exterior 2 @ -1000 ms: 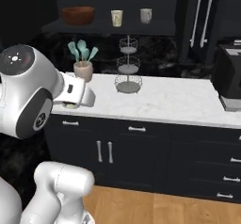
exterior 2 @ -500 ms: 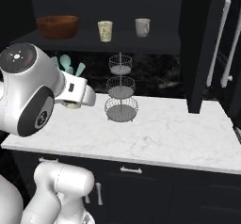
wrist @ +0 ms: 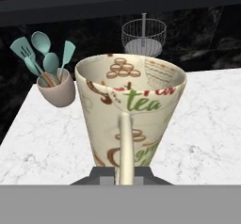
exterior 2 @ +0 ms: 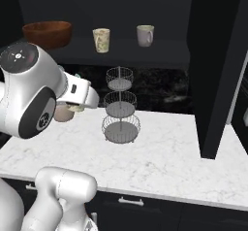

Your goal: Gather all objects into one cabinet and sort the glasses and bowls to opposite sides.

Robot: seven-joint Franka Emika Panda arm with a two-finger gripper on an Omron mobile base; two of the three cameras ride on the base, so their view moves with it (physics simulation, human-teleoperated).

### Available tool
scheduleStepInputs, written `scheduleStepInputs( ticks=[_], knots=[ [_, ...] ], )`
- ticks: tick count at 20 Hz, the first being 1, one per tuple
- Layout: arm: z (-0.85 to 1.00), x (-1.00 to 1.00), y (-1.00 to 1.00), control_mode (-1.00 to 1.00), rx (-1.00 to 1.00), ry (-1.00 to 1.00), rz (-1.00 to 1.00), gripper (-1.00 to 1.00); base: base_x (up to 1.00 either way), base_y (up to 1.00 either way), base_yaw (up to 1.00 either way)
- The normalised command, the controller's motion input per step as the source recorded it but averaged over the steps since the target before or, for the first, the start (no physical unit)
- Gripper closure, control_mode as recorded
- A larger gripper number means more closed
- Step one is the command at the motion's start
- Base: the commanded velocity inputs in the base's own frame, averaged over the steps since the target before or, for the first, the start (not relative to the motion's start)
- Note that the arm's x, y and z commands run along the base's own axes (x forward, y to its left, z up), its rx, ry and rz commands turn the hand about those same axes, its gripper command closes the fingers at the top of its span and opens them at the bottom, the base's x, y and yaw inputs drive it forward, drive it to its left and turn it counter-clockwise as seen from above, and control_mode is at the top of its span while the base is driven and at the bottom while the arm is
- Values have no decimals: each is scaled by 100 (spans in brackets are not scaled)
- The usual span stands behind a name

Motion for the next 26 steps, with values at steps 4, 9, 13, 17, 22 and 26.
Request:
scheduleStepInputs(
  ticks=[4,9,13,17,22,26],
  knots=[
    [0,0,0,100,0,0,0,100,51,0,0],
    [0,0,0,100,0,0,0,100,32,-2,0],
    [1,10,-3,-100,0,0,0,100,3,-3,0],
    [1,6,0,-100,0,0,0,100,0,0,0],
    [0,-2,-2,-100,0,0,0,100,0,0,0],
    [3,-7,-11,-100,0,0,0,100,0,0,0]
  ],
)
